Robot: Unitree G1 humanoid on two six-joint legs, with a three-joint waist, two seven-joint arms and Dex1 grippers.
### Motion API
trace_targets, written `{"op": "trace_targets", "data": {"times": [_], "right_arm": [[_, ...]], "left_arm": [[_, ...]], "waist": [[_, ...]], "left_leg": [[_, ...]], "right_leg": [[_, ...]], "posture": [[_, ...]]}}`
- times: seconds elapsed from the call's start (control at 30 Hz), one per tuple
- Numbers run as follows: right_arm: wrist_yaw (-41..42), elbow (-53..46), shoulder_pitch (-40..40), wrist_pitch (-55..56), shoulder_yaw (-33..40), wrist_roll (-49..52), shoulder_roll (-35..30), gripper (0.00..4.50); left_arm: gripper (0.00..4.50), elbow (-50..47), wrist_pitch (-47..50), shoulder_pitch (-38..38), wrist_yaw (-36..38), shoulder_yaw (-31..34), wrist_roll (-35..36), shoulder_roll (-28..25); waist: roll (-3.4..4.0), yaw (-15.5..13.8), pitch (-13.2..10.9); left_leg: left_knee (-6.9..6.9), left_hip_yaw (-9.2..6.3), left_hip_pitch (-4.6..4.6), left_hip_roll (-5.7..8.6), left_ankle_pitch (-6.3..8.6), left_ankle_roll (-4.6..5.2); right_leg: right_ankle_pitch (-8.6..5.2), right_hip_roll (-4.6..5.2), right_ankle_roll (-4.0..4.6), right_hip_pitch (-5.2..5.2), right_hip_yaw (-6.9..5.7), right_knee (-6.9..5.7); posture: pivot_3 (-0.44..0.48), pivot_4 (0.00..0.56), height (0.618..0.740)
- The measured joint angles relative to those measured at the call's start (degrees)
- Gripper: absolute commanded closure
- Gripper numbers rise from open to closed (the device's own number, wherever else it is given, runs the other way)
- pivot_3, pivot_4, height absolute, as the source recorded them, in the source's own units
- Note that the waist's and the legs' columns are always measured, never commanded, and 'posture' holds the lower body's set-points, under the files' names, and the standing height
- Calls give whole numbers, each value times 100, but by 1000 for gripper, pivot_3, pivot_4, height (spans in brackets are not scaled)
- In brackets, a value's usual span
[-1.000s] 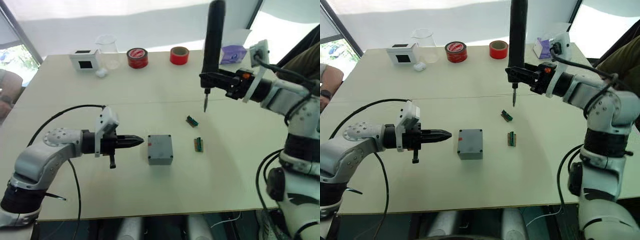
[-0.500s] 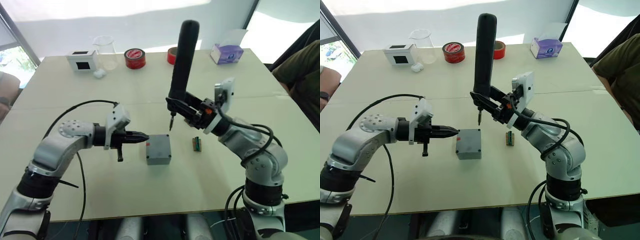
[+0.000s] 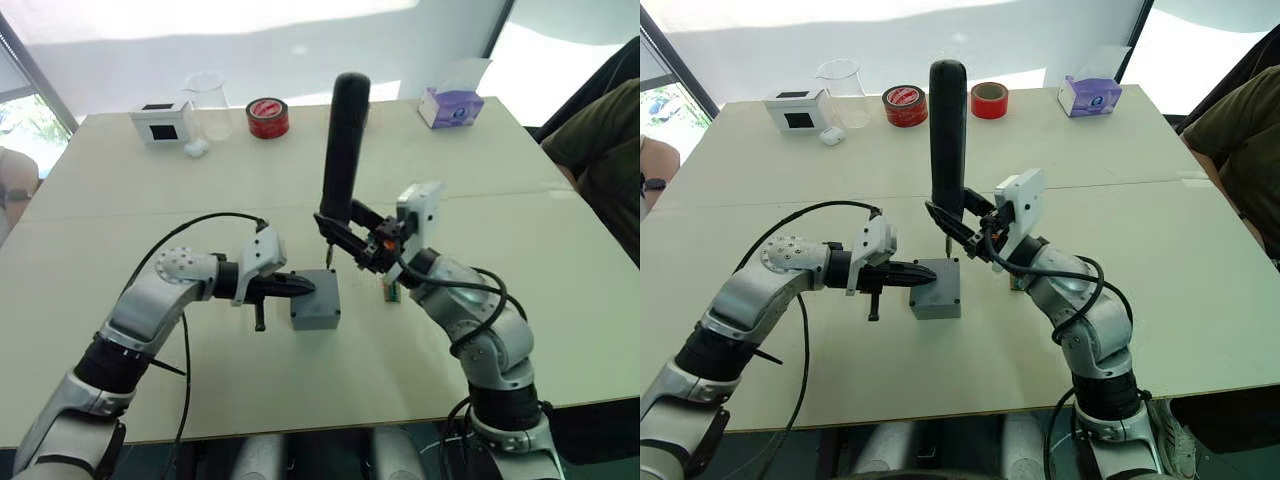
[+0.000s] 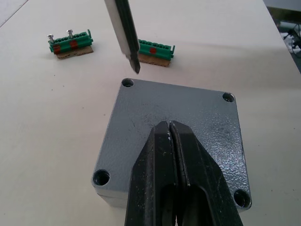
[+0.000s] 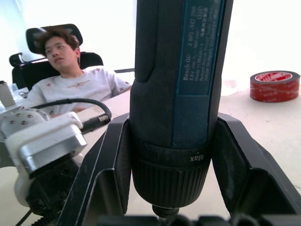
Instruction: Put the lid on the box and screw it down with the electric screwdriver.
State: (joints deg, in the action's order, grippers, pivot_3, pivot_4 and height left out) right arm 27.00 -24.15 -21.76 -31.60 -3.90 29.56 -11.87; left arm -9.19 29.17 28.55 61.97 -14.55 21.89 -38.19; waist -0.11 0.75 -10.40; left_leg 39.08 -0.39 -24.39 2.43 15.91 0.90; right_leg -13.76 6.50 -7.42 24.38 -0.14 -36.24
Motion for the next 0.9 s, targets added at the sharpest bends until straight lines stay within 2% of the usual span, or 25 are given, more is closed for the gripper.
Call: {"op": "trace_targets", "data": {"times": [0.47,0.9], "right_arm": [[190,576,221,918,-168,-592,9,2662],[326,582,532,1350,-243,-745,-43,2662]], "left_arm": [[4500,-2,-3,-75,14,84,-2,-2],[4500,140,-223,-83,100,57,-95,-2]], "waist": [[1,2,2],[2,-8,11]], "left_leg": [[0,0,5,0,-1,-2],[-4,-1,42,0,7,12]], "right_leg": [[0,0,0,-4,0,0],[-1,-1,1,-42,0,5]], "posture": [[0,150,740],[0,150,740]]}}
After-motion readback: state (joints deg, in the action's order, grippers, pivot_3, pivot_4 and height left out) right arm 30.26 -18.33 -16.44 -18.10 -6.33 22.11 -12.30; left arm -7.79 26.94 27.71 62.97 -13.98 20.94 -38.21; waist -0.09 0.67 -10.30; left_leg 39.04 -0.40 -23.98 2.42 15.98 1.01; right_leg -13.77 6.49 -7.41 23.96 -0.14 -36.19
